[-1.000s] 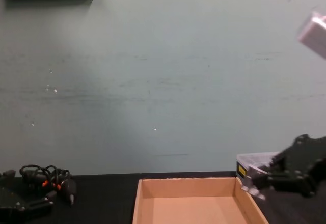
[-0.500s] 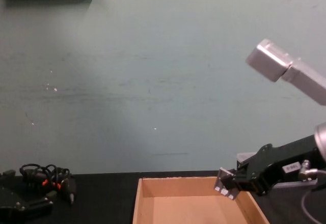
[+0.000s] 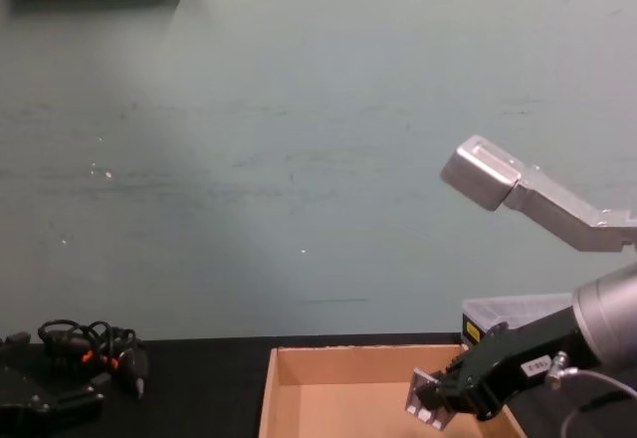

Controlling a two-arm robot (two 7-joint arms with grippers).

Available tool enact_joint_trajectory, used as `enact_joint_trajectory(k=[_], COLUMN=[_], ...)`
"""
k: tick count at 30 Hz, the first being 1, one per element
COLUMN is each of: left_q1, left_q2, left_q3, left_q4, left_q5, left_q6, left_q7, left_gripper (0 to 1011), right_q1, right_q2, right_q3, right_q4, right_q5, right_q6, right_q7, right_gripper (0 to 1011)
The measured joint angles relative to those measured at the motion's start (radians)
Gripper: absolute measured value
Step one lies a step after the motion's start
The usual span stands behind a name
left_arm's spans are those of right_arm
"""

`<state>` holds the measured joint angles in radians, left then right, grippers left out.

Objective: Use one hand to pick up the angle iron from the table and place it into the box.

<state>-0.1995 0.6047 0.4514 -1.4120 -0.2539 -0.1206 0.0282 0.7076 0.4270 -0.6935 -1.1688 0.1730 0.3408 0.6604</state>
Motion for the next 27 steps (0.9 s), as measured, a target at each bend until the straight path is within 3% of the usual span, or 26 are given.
enact_joint_trajectory(k=[12, 27], left_q1=[0.000, 0.000], left_q2=[0.000, 0.000], left_q3=[0.000, 0.000], left_q4=[0.000, 0.000], left_q5=[0.000, 0.000], left_q6=[0.000, 0.000], left_q7=[0.000, 0.000], left_gripper=[1000, 1000], right_q1=[0.001, -0.014], right_q2=[-0.023, -0.026], right_q3=[-0.010, 0.009], right_q4=[0.034, 0.034], right_q5=[-0.035, -0.050], right_q6=[0.006, 0.012], right_q7=[0.004, 0.008], right_gripper=[77, 94])
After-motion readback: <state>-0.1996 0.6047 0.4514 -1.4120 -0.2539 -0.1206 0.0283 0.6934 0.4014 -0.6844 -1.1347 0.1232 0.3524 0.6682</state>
